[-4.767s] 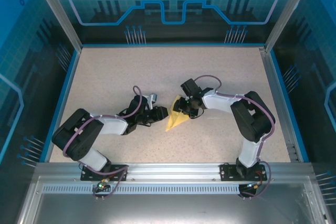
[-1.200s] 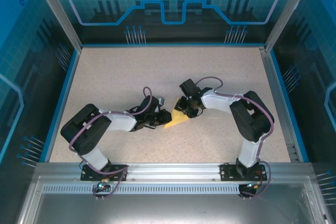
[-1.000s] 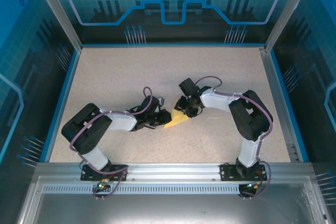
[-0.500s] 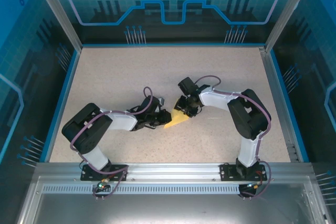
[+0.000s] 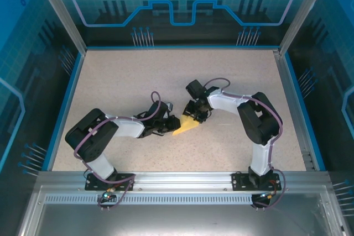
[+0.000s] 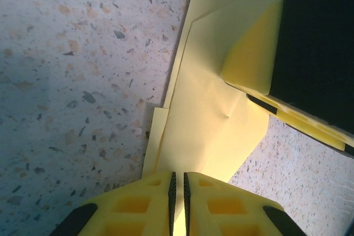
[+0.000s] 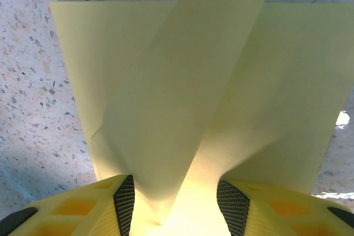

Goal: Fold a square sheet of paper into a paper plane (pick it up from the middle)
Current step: Fourth fold the wing at the center of the table.

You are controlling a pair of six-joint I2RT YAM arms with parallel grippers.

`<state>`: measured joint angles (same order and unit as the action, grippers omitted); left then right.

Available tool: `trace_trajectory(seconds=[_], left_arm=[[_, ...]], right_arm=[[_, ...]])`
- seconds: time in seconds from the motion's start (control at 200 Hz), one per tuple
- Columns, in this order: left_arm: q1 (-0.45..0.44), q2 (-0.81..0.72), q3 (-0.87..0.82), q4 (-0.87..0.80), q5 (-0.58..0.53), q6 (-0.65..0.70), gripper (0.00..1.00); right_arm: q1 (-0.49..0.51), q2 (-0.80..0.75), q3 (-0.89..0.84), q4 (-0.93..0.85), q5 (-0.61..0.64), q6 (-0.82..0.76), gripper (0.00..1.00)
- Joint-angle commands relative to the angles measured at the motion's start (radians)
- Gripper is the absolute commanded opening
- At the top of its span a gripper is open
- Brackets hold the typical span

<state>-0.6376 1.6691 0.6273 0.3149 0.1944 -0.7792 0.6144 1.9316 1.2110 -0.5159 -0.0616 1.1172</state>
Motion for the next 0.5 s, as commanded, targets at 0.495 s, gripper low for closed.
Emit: trace_trajectory(seconds=[0.495], left_arm=[[0.01,-0.055,0.016,-0.016,0.019,0.01,0.18]], right_arm=[[0.02,0.183,-0.02,-0.194,0.085,-0.005,0.52]])
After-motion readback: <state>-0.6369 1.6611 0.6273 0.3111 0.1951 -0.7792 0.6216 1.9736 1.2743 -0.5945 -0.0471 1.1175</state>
